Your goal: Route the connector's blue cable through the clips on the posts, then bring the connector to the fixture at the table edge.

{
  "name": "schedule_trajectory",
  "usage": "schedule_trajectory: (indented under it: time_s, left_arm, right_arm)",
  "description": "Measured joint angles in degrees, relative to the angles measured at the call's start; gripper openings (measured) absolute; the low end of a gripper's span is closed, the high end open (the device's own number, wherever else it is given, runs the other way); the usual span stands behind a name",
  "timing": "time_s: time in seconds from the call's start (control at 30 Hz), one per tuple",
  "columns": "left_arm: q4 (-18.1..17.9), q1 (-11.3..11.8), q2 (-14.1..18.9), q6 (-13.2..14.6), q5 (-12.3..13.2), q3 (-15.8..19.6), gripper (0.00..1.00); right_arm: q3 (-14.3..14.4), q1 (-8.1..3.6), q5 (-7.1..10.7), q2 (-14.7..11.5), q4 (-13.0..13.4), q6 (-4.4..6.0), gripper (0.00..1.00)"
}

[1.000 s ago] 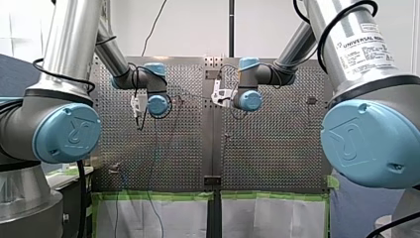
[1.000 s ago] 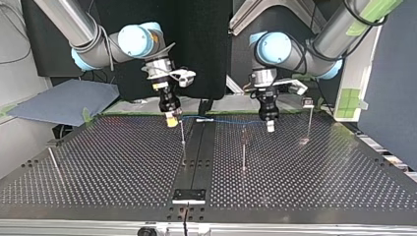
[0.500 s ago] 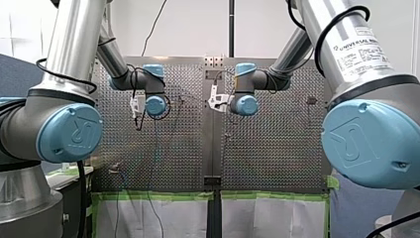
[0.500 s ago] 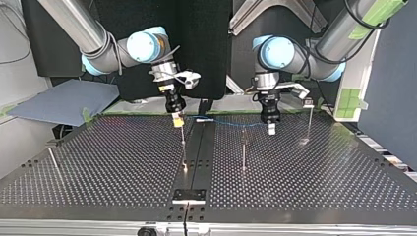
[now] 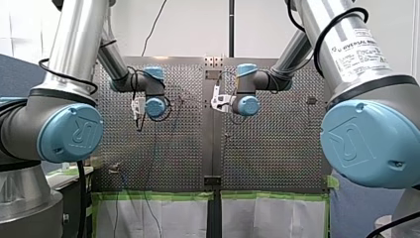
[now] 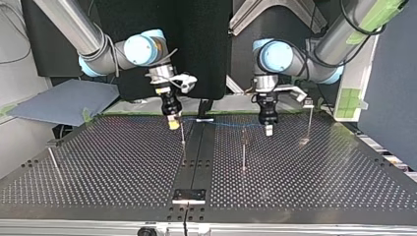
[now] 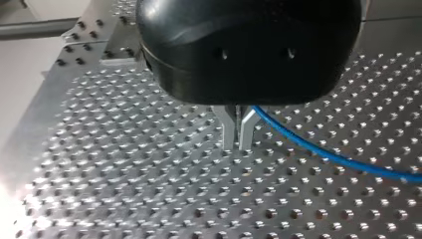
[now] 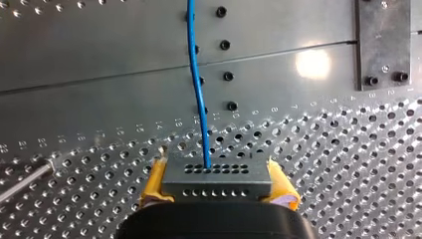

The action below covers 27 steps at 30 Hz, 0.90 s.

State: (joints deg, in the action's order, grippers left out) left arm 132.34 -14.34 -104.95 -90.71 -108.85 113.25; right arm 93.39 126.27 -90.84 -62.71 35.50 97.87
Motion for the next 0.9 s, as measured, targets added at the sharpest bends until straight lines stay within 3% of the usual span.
schedule_trajectory:
  time_s: [0.6, 0.9]
  left_arm:
    - [0.7, 1.5, -1.5, -1.1, 1.2, -3.4, 0.09]
    - [2.8, 2.0, -1.5, -1.1, 2.7, -5.6, 0.09]
  right_arm:
    - [-1.0, -0.7, 0.3, 0.1, -0.3, 0.06, 0.0]
    - [-2.0, -1.19, 0.34, 0.1, -1.1, 0.06, 0.0]
